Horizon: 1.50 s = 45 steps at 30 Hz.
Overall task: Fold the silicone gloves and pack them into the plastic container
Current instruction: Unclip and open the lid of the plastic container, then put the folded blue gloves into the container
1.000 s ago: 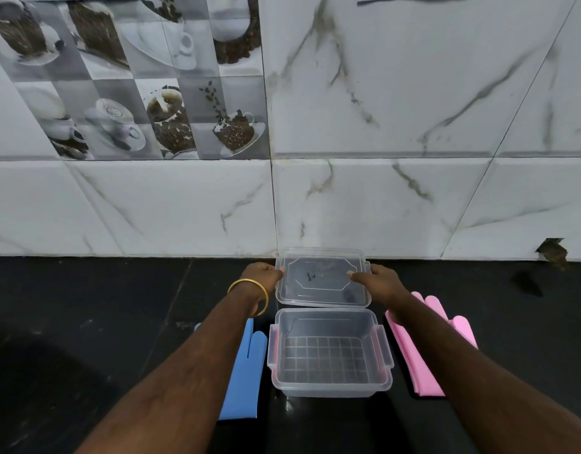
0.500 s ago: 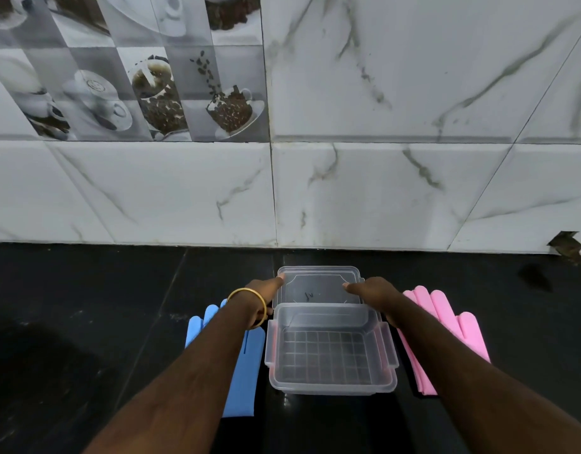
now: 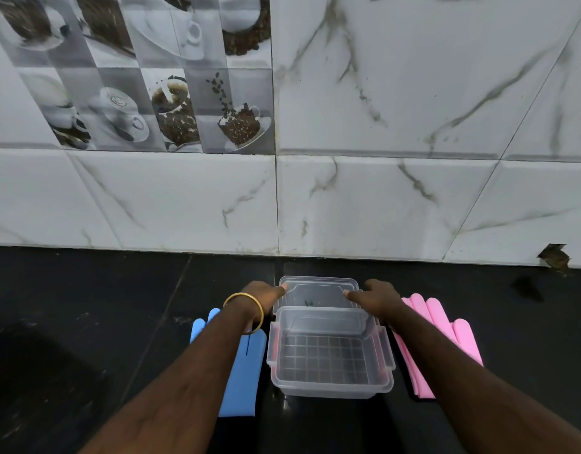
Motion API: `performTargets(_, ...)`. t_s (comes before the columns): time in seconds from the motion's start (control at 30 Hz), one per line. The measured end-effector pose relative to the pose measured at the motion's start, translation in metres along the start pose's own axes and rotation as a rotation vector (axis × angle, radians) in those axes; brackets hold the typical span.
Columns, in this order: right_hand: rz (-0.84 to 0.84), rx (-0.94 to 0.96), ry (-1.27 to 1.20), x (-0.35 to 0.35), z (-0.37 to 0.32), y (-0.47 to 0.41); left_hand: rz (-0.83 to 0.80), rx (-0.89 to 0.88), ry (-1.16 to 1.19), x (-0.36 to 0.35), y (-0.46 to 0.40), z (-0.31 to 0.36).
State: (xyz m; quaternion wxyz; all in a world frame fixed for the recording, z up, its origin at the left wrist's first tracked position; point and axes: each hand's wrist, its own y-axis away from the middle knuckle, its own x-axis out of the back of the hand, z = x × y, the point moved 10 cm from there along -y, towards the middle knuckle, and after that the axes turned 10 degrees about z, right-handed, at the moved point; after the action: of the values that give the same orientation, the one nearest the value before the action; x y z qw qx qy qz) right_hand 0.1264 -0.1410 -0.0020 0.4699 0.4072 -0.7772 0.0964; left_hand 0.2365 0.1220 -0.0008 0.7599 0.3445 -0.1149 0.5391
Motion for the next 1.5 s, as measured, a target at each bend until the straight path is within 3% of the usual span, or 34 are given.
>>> performTargets(0.43, 0.067, 0.218, -0.016, -0.001, -0.050, 0.059, 0.054, -0.141, -0.066, 0.041, 0.045, -0.001)
performTargets(0.6, 0.234, 0.349, 0.082, 0.007, -0.078, 0.090, 0.111, -0.181, -0.082, 0.053, 0.056, -0.010)
performTargets(0.7, 0.302, 0.438, -0.044, 0.009, -0.097, 0.108, 0.132, -0.170, -0.115, 0.060, 0.059, -0.018)
performTargets(0.77, 0.258, 0.594, -0.136, -0.020, -0.144, 0.146, 0.228, -0.117, -0.137, 0.103, 0.073, -0.056)
performTargets(1.0, 0.151, 0.889, -0.229, -0.060, -0.177, 0.192, 0.234, 0.024, -0.428, 0.108, 0.082, -0.113)
performTargets(1.17, -0.017, 0.869, -0.121, -0.113, -0.184, 0.206, 0.241, 0.172, -0.345, 0.104, 0.092, -0.162)
performTargets(1.5, -0.231, 0.704, 0.167, -0.169, -0.165, 0.207, 0.236, 0.310, -0.123, 0.088, 0.088, -0.181)
